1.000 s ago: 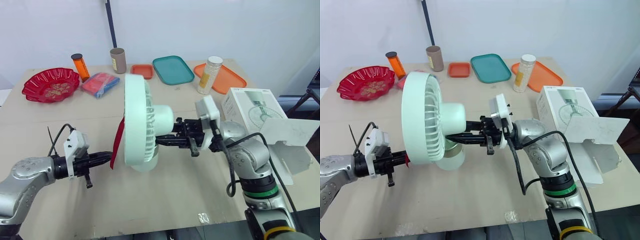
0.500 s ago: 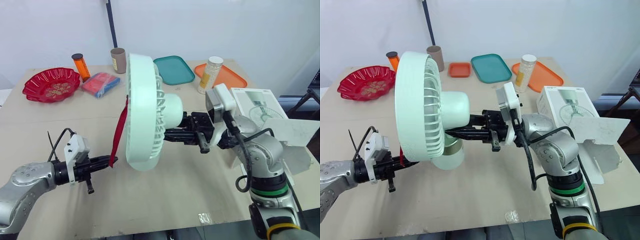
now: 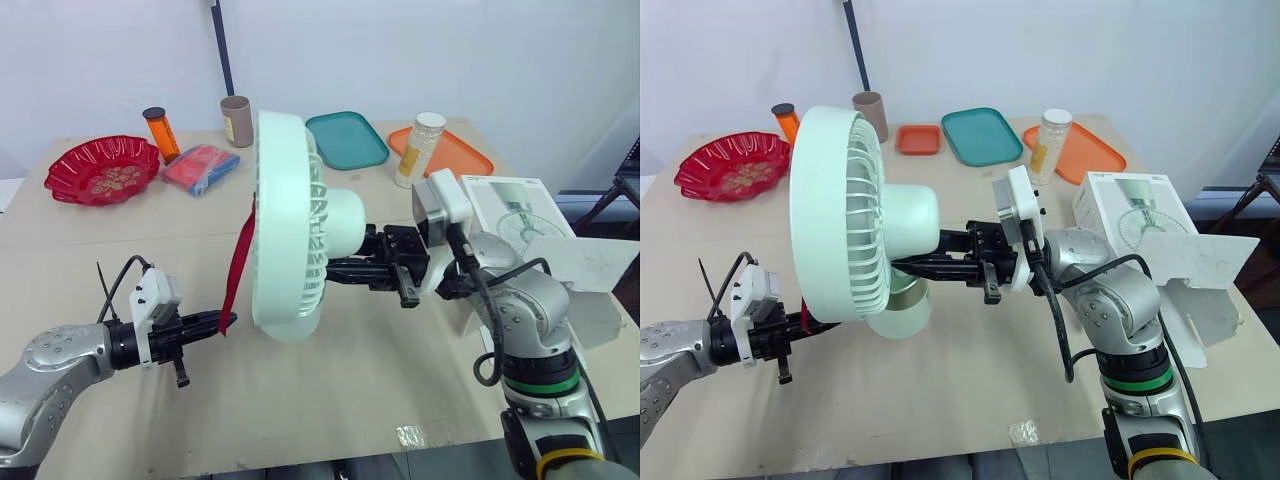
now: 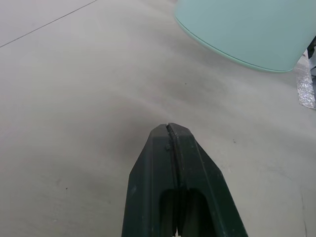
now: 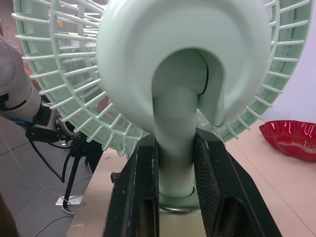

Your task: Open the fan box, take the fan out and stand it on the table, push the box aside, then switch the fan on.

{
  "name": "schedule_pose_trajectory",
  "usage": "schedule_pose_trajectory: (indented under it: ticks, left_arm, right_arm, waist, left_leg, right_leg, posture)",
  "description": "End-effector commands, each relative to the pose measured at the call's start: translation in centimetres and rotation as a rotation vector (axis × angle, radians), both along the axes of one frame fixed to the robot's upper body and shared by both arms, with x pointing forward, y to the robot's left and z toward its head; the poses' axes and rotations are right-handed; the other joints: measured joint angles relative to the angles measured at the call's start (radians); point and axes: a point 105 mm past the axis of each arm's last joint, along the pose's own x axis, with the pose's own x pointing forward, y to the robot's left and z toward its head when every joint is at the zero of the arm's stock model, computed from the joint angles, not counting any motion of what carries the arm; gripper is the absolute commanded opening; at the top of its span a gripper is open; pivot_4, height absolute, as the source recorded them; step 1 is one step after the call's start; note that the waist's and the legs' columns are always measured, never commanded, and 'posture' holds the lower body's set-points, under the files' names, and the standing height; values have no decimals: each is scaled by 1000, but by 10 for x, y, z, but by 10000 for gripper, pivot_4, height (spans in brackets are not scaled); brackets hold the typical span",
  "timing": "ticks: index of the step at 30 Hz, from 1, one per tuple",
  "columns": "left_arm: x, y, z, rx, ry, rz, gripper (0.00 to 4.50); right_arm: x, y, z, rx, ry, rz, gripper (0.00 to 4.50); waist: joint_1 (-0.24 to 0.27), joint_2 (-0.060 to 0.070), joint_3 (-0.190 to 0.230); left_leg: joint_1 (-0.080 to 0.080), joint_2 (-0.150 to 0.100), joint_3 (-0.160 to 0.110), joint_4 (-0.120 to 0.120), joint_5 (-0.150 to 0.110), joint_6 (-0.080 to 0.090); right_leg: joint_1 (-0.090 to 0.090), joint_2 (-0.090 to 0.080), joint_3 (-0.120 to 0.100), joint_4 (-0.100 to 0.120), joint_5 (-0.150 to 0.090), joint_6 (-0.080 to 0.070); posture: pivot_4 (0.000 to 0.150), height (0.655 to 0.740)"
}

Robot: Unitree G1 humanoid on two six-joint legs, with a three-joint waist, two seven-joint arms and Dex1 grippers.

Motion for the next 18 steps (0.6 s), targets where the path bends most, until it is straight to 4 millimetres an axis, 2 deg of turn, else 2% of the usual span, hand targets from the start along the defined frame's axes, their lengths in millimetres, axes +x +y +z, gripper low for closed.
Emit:
schedule_pose_trajectory:
  ticks: [1, 7, 18]
  left_arm:
    - [-2, -7, 10, -17, -25, -29, 383]
    - [0, -29, 18, -54, -46, -95, 383]
    - [6, -30, 21, -47, -52, -105, 383]
  right_arm:
    - [-8, -2, 6, 24, -75, 19, 4419]
    - [-1, 4, -15, -2, -65, 17, 4419]
    - [0, 10, -36, -31, -60, 38, 4419]
  waist:
    - [0, 0, 0]
    - [0, 0, 0]
    - [0, 0, 0]
  left_leg:
    - [0, 0, 0, 0, 0, 0]
    - [0, 0, 0, 0, 0, 0]
    - [0, 0, 0, 0, 0, 0]
  right_leg:
    - [0, 0, 0, 0, 0, 0]
    - [0, 0, 0, 0, 0, 0]
    - [0, 0, 0, 0, 0, 0]
  posture:
    - [1500, 7255]
    - [1500, 7255]
    - [1500, 7255]
